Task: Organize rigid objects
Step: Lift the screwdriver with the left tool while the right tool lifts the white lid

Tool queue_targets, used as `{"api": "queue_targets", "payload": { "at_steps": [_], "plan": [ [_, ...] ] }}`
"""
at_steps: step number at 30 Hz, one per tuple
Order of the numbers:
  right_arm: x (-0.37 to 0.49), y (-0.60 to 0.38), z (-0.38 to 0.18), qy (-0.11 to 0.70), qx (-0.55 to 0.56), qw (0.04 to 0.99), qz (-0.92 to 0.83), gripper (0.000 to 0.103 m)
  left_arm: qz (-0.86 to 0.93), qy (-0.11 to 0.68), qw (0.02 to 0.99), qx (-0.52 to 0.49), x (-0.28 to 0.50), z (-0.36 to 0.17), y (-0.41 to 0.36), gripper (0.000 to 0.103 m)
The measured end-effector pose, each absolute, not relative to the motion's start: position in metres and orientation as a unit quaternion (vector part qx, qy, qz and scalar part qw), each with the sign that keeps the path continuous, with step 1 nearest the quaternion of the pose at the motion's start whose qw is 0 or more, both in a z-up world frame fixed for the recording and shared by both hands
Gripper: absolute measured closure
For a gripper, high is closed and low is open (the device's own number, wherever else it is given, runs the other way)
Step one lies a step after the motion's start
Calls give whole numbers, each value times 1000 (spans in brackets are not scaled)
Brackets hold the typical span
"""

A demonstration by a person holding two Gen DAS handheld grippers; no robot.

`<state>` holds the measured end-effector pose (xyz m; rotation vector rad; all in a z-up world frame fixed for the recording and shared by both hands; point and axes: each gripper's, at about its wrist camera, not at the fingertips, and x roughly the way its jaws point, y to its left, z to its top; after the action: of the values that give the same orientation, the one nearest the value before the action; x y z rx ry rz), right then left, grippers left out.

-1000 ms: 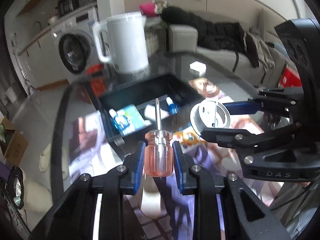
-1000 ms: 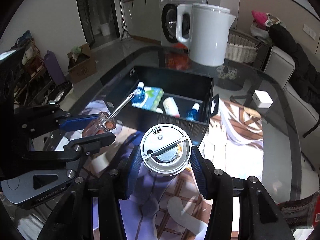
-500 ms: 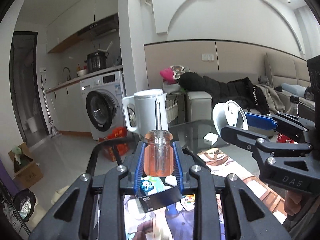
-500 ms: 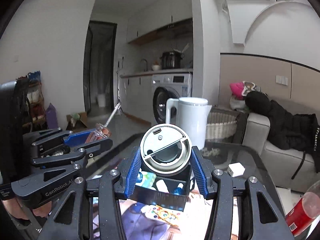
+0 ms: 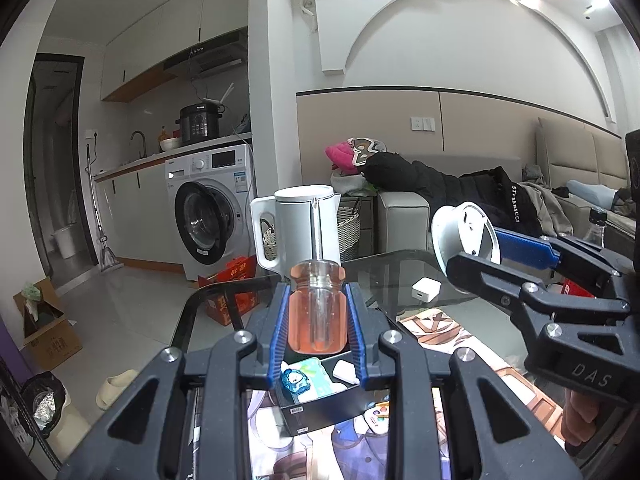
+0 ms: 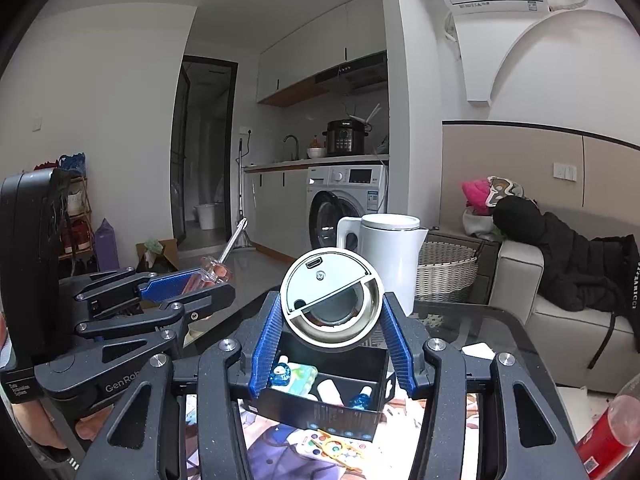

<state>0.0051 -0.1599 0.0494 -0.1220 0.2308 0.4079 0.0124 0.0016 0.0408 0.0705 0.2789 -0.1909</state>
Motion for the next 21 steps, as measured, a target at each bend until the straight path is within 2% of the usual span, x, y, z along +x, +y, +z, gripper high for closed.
{"api": "queue_targets", "payload": {
  "at_steps": [21],
  "plan": [
    [114, -143, 34, 111, -22, 975, 190, 54, -77, 138, 986, -51, 83, 33, 22, 78]
  ]
}}
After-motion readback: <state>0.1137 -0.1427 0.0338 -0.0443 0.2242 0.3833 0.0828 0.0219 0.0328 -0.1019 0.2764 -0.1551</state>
